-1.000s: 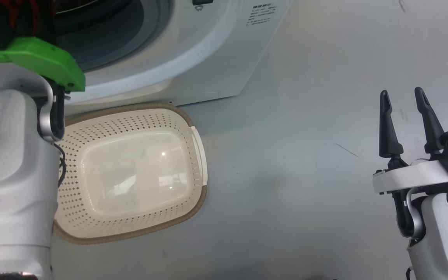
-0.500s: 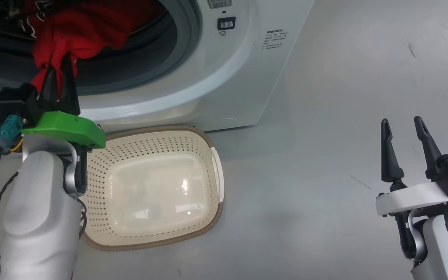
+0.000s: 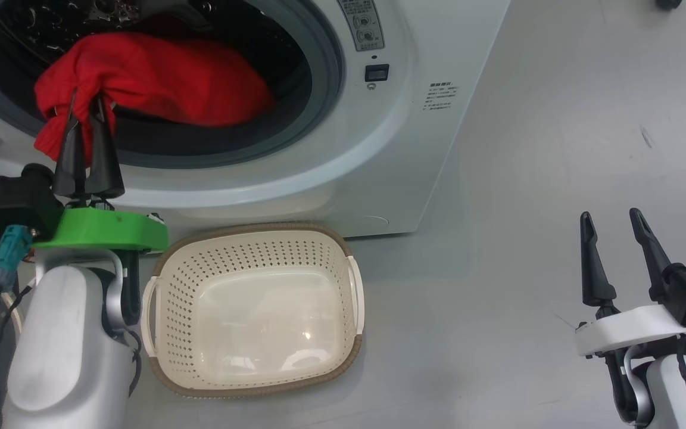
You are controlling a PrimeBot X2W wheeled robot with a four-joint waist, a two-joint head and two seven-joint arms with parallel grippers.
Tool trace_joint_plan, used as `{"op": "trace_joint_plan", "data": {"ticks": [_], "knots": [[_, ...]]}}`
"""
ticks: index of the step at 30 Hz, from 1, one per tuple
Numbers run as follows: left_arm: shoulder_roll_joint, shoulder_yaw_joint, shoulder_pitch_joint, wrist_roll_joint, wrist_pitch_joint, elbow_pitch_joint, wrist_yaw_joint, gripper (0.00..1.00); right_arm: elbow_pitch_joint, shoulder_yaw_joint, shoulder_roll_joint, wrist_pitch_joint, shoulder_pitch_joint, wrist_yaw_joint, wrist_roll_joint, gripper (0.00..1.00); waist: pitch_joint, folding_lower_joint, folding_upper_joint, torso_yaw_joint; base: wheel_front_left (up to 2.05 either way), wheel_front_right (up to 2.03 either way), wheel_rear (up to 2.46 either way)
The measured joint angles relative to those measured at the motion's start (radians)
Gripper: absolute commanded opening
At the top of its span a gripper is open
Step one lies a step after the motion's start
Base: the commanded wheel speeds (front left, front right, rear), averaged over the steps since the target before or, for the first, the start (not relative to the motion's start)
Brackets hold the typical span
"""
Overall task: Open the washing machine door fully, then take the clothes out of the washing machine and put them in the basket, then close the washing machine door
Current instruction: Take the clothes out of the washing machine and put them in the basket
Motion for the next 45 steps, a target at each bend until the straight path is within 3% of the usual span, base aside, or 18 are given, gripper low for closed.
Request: {"op": "trace_joint_plan", "data": {"ticks": [15,21,32,45], "knots": [[-0.009,-0.084,0.207,-0.023,0.0,0.022,0.002,0.0,-0.027,0.006,-0.002,0.0,0.006,0.0,0.0,1.0,0.023,0.0,0.0,0.012,0.0,0.0,0.0],[-0.01,-0.124,0.251,-0.072,0.03,0.1,-0.022,0.0,-0.046,0.016,0.001,0.0,0.005,0.009,0.0,1.0,0.047,0.0,0.0,0.007,0.0,0.0,0.0],[-0.011,-0.192,0.243,-0.093,0.107,0.26,-0.063,0.0,-0.059,0.031,0.007,0.005,-0.019,0.021,0.001,1.0,0.104,0.0,0.0,-0.013,0.0,0.0,0.0],[-0.014,-0.207,0.063,-0.151,0.168,0.469,-0.078,0.0,-0.061,0.03,0.007,0.004,-0.062,0.03,0.002,1.0,0.183,0.0,0.0,-0.058,0.0,0.0,0.0]]}}
